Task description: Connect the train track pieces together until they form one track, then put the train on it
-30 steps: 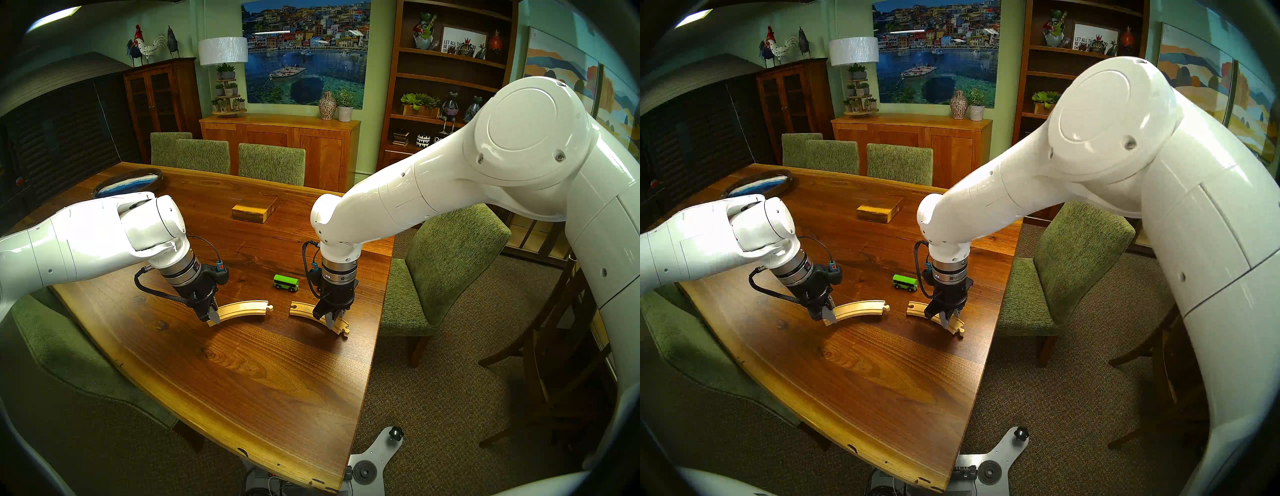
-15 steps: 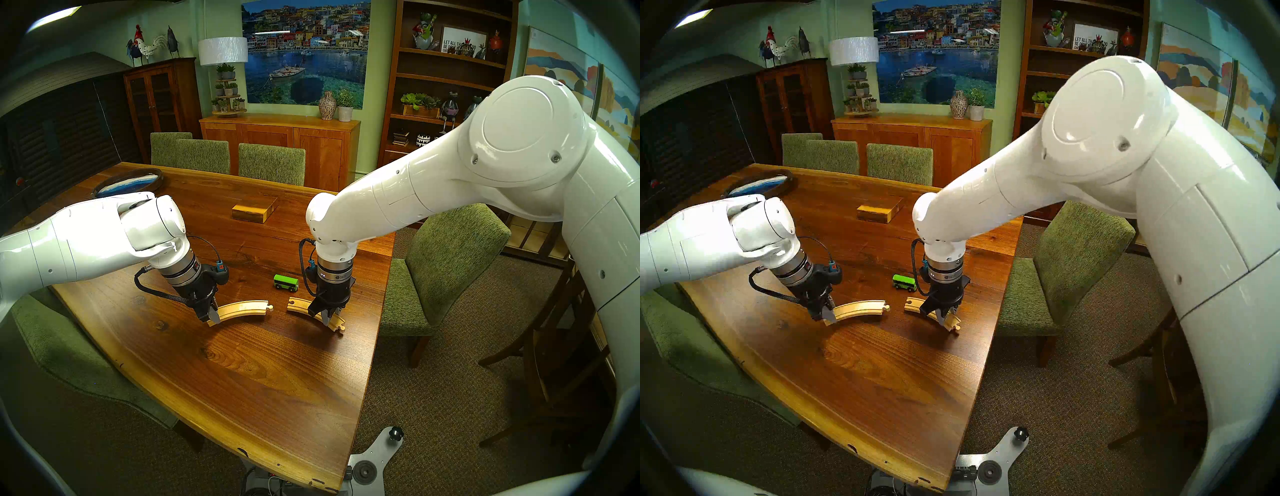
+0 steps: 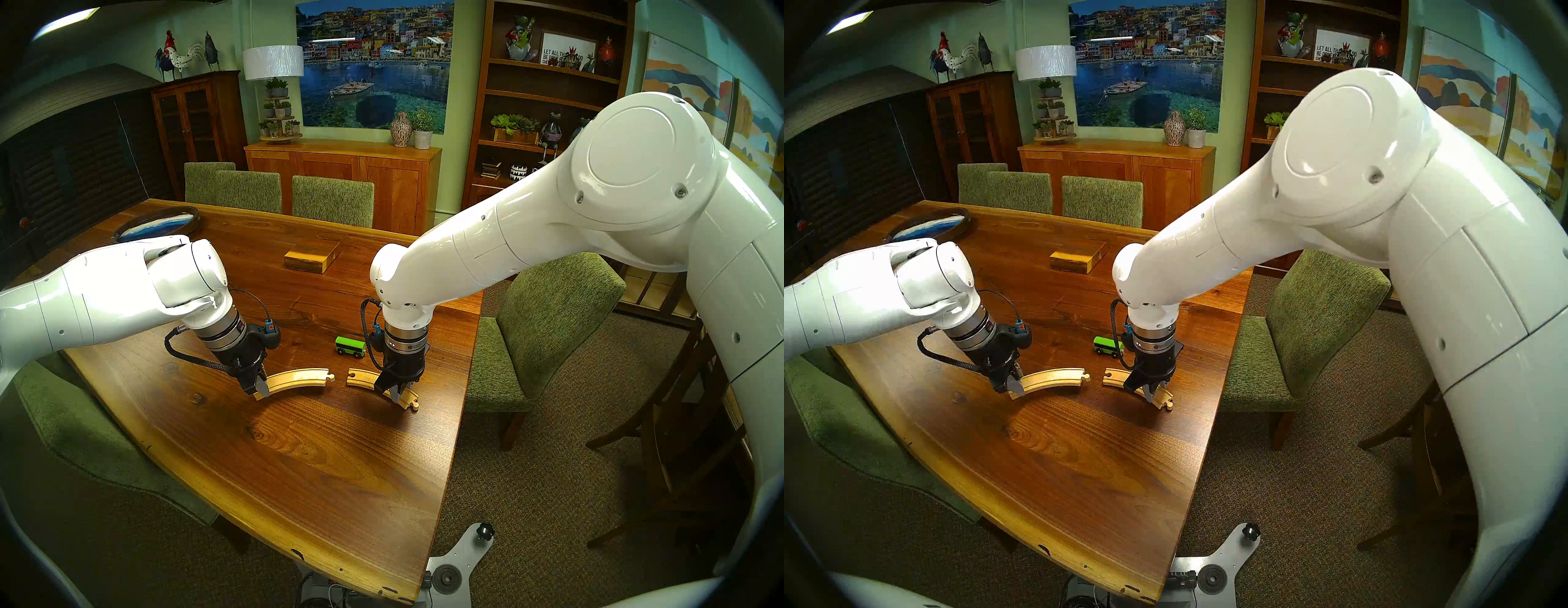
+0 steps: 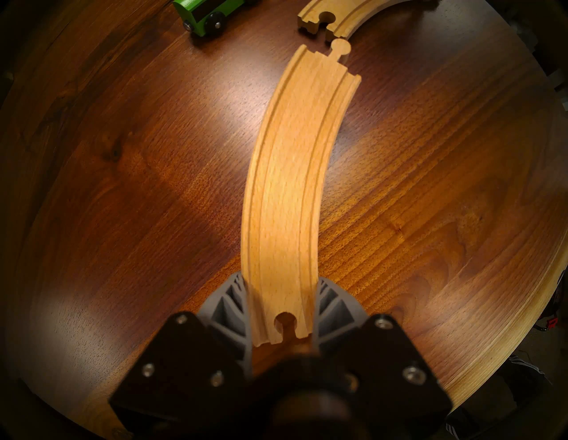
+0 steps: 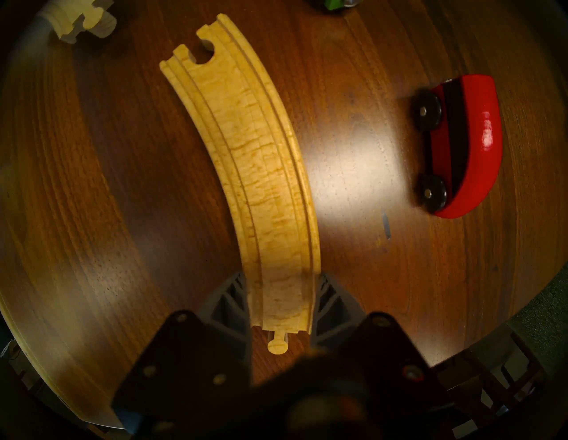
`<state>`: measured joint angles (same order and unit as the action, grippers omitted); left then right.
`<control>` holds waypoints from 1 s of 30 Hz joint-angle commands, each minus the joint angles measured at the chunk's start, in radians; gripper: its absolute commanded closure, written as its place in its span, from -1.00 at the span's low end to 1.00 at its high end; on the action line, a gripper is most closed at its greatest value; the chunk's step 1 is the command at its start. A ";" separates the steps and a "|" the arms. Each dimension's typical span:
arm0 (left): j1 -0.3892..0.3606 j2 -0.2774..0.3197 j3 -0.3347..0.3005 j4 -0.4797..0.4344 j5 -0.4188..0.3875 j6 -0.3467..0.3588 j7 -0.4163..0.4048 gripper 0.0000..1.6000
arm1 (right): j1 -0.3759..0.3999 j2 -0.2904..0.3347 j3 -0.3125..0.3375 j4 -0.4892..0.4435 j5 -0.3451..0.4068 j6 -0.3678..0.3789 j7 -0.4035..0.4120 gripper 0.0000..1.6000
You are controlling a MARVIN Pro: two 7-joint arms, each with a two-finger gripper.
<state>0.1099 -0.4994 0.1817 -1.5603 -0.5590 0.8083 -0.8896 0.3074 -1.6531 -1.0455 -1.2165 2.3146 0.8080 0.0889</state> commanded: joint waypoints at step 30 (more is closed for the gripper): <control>-0.032 0.002 -0.026 -0.003 -0.001 -0.001 0.002 1.00 | 0.003 -0.010 0.002 0.031 -0.085 0.022 0.084 1.00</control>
<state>0.1099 -0.4994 0.1814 -1.5603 -0.5590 0.8084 -0.8896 0.2951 -1.6652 -1.0466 -1.1975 2.2372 0.8314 0.1695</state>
